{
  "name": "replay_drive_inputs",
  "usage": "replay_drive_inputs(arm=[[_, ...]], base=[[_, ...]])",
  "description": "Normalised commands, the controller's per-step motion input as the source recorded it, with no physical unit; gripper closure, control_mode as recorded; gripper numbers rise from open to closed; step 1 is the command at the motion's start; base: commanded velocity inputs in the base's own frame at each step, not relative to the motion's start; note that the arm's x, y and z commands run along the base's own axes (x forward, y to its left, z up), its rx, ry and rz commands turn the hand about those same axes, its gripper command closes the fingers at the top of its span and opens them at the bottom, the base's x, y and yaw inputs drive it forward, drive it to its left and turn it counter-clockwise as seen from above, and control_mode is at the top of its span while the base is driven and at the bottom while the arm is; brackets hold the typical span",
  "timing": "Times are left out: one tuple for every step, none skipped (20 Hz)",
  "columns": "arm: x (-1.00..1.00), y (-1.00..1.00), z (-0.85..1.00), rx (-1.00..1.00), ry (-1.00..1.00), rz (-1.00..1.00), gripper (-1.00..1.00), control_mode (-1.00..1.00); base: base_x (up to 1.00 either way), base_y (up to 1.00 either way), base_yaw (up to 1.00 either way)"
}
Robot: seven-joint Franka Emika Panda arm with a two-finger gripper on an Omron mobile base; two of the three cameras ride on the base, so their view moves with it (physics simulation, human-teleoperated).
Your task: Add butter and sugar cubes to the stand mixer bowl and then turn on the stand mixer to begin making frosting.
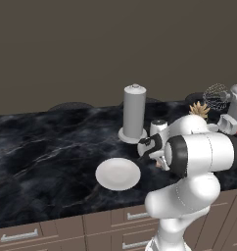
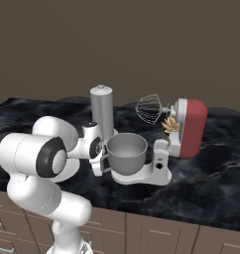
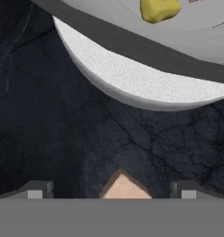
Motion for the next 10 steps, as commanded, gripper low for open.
replay_drive_inputs(arm=[[-0.01, 0.0, -0.12, 0.0, 0.01, 0.0, -1.0, -1.0], [0.0, 0.0, -0.14, 0.0, 0.02, 0.0, 1.0, -1.0], [0.0, 0.0, -0.14, 0.0, 0.02, 0.0, 1.0, -1.0], [0.0, 0.0, -0.13, 0.0, 0.01, 0.0, 1.0, -1.0], [0.0, 0.0, -0.13, 0.0, 0.0, 0.0, 1.0, -1.0], [0.0, 0.0, -0.17, 0.0, 0.0, 0.0, 1.0, -1.0], [0.0, 0.0, -0.17, 0.0, 0.0, 0.0, 1.0, -1.0], [0.0, 0.0, -0.18, 0.0, 0.0, 0.0, 1.0, -1.0], [0.0, 0.0, -0.17, 0.0, 0.0, 0.0, 1.0, -1.0], [0.0, 0.0, -0.17, 0.0, 0.0, 0.0, 1.0, -1.0]], base=[[0.0, 0.0, 0.0], [0.0, 0.0, 0.0], [0.0, 0.0, 0.0], [0.0, 0.0, 0.0], [0.0, 0.0, 0.0], [0.0, 0.0, 0.0], [0.0, 0.0, 0.0], [0.0, 0.0, 0.0], [0.0, 0.0, 0.0], [0.0, 0.0, 0.0]])
